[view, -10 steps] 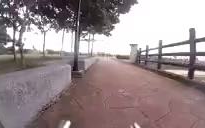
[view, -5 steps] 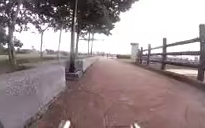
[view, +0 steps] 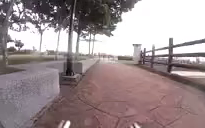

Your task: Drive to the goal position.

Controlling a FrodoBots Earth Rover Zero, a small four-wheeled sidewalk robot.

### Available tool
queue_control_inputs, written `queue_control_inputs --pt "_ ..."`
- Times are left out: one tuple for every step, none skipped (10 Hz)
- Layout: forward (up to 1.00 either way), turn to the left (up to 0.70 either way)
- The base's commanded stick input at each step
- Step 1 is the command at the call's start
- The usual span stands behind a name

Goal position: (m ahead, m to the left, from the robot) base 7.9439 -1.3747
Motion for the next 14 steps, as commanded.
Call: queue_control_inputs --pt "0.70 0.07" --pt "0.70 0.07" --pt "0.70 0.07" --pt "0.70 0.07" --pt "0.70 0.07" --pt "0.70 0.07" --pt "0.70 0.07" --pt "0.70 0.07" --pt "0.70 0.07" --pt "0.70 0.07" --pt "0.70 0.07" --pt "0.70 0.07" --pt "0.70 0.07" --pt "0.70 0.07"
